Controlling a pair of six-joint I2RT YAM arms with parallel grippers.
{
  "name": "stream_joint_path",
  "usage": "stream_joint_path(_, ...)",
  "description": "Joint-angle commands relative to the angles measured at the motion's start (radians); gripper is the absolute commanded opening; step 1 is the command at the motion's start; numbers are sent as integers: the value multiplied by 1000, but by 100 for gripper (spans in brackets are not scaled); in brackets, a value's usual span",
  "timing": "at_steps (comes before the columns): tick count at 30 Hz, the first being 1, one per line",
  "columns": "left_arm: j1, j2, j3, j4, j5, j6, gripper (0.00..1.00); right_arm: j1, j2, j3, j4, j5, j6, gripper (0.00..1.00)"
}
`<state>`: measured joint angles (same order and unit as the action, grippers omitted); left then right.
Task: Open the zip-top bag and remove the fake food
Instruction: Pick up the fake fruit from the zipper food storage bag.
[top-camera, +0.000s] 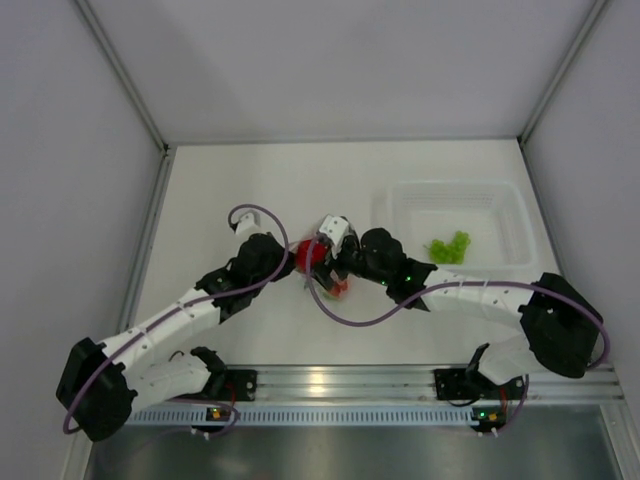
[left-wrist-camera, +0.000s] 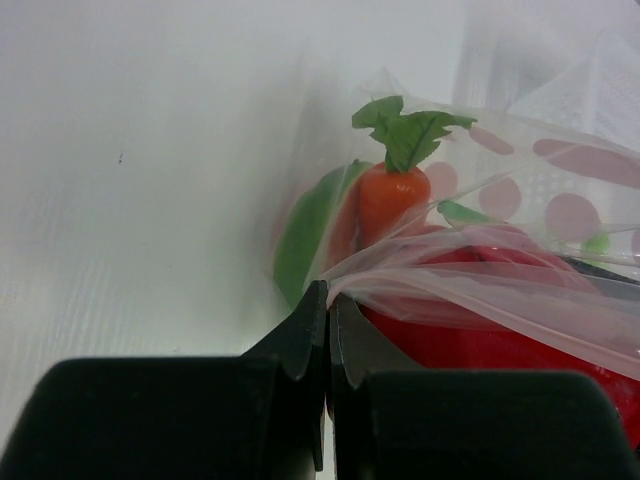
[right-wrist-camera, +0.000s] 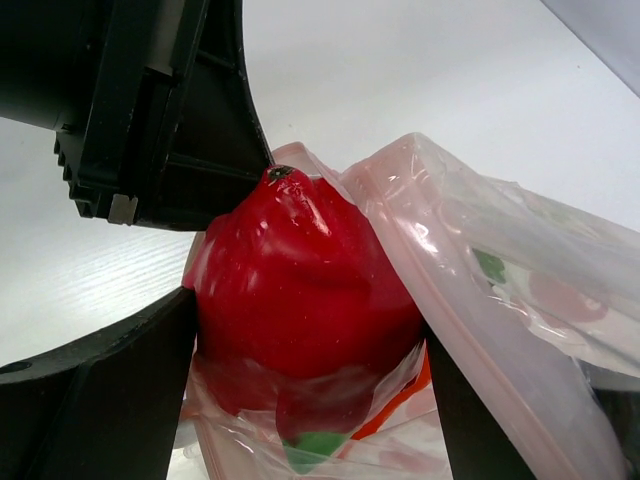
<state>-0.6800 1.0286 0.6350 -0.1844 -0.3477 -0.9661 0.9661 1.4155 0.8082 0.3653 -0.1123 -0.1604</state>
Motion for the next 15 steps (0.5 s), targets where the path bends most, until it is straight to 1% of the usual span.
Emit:
stream_joint_path(1,63,65,25,60,-67,26,0,51,-127,-21,283,-268,94,0)
stream_joint_path(2,63,74,23,59,-57,24,0,43,-138,-47,352,-223,111,0)
stream_joint_path(5,63,99,3,75,-27,21,0,31,-153,-81,450,-153,192,0)
stream_joint_path(7,62,111,-15,95,7,27,0,22,-161,-93,484,-126,226,0)
stream_joint_path(9,63,120,-43,114,30,23,0,20,-170,-95,494,-47,246,0)
stream_joint_path(10,63,120,-55,128,64,21,0,19,-170,-92,494,-27,249,0)
stream_joint_path(11,63,119,-85,163,81,18,0,19,-170,-87,492,29,255,0)
stream_joint_path(13,63,114,-113,174,139,3,0,16,-171,-87,509,68,274,0)
stream_joint_path(15,63,120,-147,247,180,-5,0,14,-165,-87,529,134,297,0)
